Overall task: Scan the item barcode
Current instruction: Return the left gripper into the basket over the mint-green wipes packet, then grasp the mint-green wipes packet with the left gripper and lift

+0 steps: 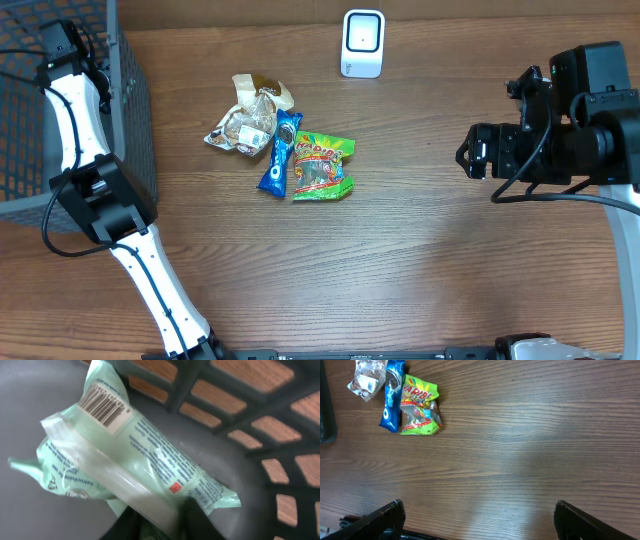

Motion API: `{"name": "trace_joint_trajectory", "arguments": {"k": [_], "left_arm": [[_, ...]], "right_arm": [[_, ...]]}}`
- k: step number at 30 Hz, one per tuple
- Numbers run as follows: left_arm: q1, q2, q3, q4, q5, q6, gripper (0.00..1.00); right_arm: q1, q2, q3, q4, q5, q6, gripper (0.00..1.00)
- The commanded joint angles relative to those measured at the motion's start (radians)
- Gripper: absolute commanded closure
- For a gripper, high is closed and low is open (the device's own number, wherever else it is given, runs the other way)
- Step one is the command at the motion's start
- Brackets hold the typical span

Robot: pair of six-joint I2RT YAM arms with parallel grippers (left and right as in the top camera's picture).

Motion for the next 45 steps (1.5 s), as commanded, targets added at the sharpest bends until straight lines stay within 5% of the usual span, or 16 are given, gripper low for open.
{"name": "trace_joint_trajectory", "arguments": {"k": [1,13,25,32,34,37,45], "left_arm": [[-0.015,0.088,-0.043,-0.060,-0.025,0.019,0.95],[-0.014,0.088,0.066,-0.267,0.114,-0.067,0.96],[-0.013,0.087,0.643,-0.615,0.132,-0.074,0.96],[-0.013,0.053,0.630,-0.600,0.040,-0.103,0.96],[-0.013,0.062,0.605,-0.573,-0.008,-0.140,0.80],[-0.013,0.068,0.531,-0.498,-0.036,-0.179,0.35],[-0.012,0.068,0.293,-0.324,-0.036,-0.283,0.24]], "right_arm": [[-0.007,-0.002,-0.002,0.003,-0.008,-0.002,0.05],[-0.006,-0.002,-0.002,0.006,-0.008,-0.002,0.05],[-0.007,-0.002,-0.002,0.018,-0.008,-0.003,0.05],[-0.006,-0.002,-0.002,0.017,-0.008,-0.003,0.05],[-0.006,-0.002,-0.002,0.016,-0.008,-0.003,0.05],[-0.006,-0.002,-0.002,0.017,-0.019,-0.003,0.05],[-0.007,-0.002,-0.002,0.017,-0.027,-0.003,0.05]]}}
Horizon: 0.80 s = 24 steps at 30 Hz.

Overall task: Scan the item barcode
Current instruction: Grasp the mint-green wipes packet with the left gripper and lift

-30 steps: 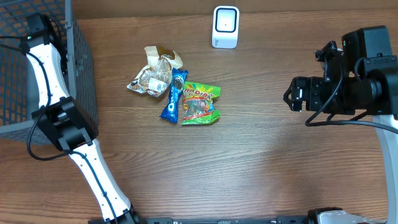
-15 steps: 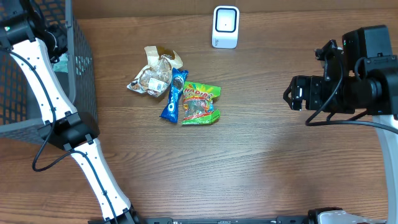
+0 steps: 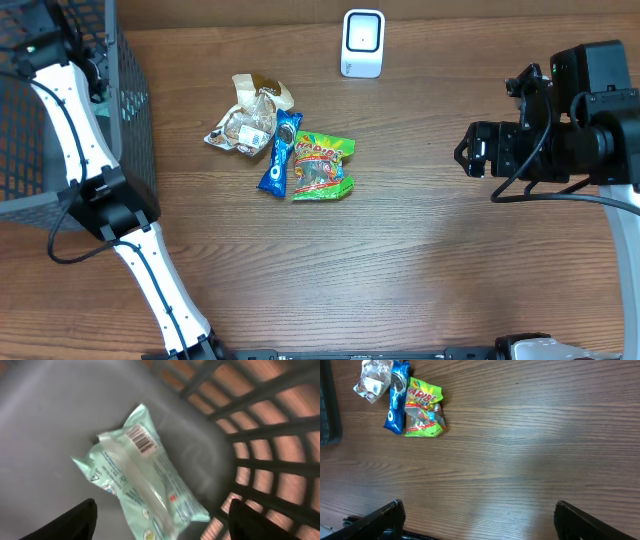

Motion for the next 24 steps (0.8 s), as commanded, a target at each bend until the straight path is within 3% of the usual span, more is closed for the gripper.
{"name": "trace_joint_trajectory", "arguments": {"k": [1,10,14,16,24], "left_arm": [[-0.005,0.011,-0.079,0.034,-0.024,-0.084,0.24],[-0.005,0.011,-0.266,0.129,-0.066,-0.168,0.16],[-0.006,0.011,-0.320,0.151,-0.068,-0.167,0.20],[-0.006,0.011,-0.329,0.150,-0.068,-0.167,0.29],[-0.004,0.010,-0.327,0.135,-0.065,-0.163,0.90]], "right_arm": [[-0.006,-0.002,-0.002,0.002,-0.013,-0.003,0.05],[-0.006,-0.002,-0.002,0.001,-0.013,-0.003,0.04],[-0.006,-0.002,-0.002,0.001,-0.013,-0.003,0.05],[-0.006,-0.002,-0.002,-0.001,-0.013,-0.003,0.05],[-0.006,-0.002,-0.002,-0.004,-0.013,-0.002,0.05]]}}
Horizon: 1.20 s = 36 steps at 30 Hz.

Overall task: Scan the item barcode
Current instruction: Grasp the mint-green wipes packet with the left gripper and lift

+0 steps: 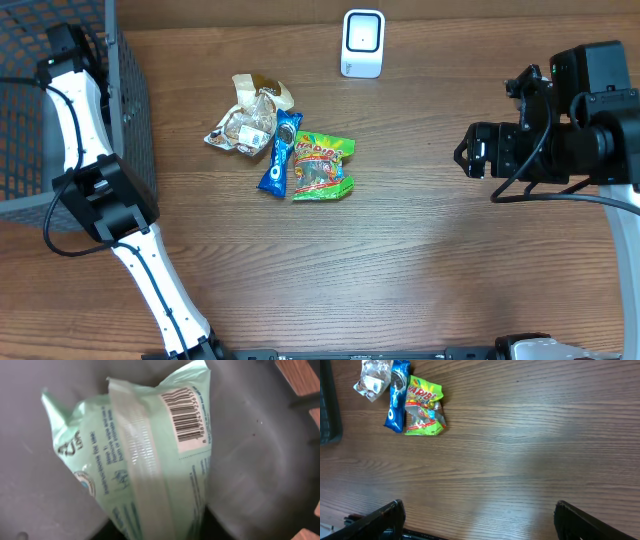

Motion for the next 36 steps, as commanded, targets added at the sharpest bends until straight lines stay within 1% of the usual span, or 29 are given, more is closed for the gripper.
{"name": "trace_joint_trajectory", "arguments": {"k": [1,5,7,10,14,18,22,25,30,36], "left_arm": [[-0.004,0.060,-0.028,-0.017,-0.010,0.003,0.96],[-0.003,0.053,-0.005,-0.063,-0.001,0.013,0.96],[-0.003,0.042,0.021,-0.093,0.002,0.040,0.96],[-0.003,0.013,0.081,-0.136,0.010,0.081,0.96],[-0.003,-0.055,0.184,-0.195,0.014,0.094,0.96],[-0.003,-0.164,0.277,-0.240,0.025,0.191,0.96],[-0.006,-0.299,0.322,-0.288,0.029,0.212,0.96],[-0.015,-0.415,0.323,-0.306,0.079,0.259,0.96],[-0.081,-0.587,0.323,-0.383,0.168,0.352,0.96],[-0.237,-0.704,0.323,-0.510,0.159,0.455,0.96]], "right_arm": [[-0.006,-0.002,-0.002,0.003,-0.009,-0.003,0.05],[-0.006,-0.002,-0.002,0.003,-0.009,-0.003,0.05],[-0.006,-0.002,-0.002,0.003,-0.009,-0.003,0.05],[-0.006,-0.002,-0.002,0.001,-0.009,-0.003,0.05],[-0.006,-0.002,-0.002,0.003,-0.009,-0.003,0.05],[-0.006,-0.002,-0.002,0.002,-0.009,-0.003,0.05],[-0.006,-0.002,-0.002,0.009,-0.009,-0.003,0.05],[-0.006,-0.002,-0.002,0.010,-0.009,-0.003,0.05],[-0.006,-0.002,-0.002,0.019,-0.009,-0.003,0.05],[-0.006,-0.002,-0.002,0.042,-0.009,-0.003,0.05]]}}
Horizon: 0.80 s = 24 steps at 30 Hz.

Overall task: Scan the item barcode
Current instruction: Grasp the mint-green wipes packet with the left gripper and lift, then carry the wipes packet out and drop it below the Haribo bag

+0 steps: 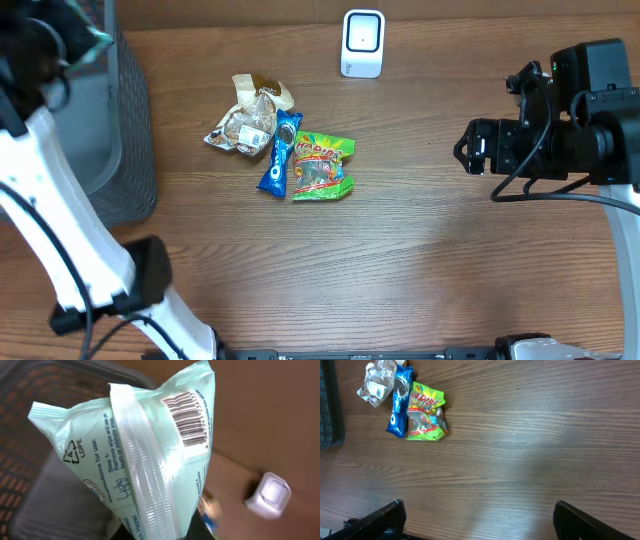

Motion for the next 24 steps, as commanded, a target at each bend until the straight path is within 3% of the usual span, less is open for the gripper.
{"name": "trace_joint_trajectory", "arguments": {"k": [1,9,16,24], "left_arm": [[-0.076,-0.012,-0.002,-0.043,0.023,0.092,0.96],[-0.238,-0.029,-0.150,-0.087,0.108,0.104,0.96],[-0.383,-0.028,-0.520,-0.083,0.102,0.104,0.96],[-0.494,-0.028,-0.926,0.142,0.073,0.067,0.96]], "right_arm": [[-0.006,-0.002,-0.002,0.012,-0.009,-0.003,0.05],[-0.006,-0.002,-0.002,0.023,-0.009,-0.003,0.05],[-0.006,-0.002,-0.002,0.027,-0.008,-0.003,0.05],[-0.006,-0.002,-0.002,0.051,-0.008,-0.003,0.04]]}}
